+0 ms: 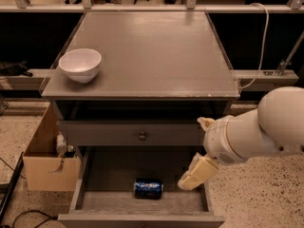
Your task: Pick pepsi can from middle drawer and place on counter
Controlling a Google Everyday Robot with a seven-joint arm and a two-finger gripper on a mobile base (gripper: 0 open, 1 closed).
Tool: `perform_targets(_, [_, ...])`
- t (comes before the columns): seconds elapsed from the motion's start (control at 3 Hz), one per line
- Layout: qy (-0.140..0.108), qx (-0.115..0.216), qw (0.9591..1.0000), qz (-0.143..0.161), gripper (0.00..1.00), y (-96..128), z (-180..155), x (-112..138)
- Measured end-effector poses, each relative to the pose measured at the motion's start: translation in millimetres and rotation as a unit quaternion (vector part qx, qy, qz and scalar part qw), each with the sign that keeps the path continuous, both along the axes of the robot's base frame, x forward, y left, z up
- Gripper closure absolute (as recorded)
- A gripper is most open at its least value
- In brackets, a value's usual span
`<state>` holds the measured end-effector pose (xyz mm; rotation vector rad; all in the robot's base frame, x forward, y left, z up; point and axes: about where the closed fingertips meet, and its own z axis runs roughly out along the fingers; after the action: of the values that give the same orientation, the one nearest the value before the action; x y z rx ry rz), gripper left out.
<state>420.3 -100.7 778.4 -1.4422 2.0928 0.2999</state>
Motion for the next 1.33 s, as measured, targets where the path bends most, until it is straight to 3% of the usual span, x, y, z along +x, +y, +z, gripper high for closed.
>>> perform_targets(0.33, [-0.008,-0.002,1.0,-0.004,0.0,2.9,-14.8,5.6])
perform_targets(0.67, [-0.036,0.022,0.999,-0.018,0.0,-0.9,-60.2,25.0])
perform_targets(1.0, [-0.07,0.047,0.9962,-0.018,0.0,-23.1,-91.3,47.3])
perform_targets(1.33, [-0.118,0.046,0.9918,0.02,0.0,-54.5,-110.0,63.5])
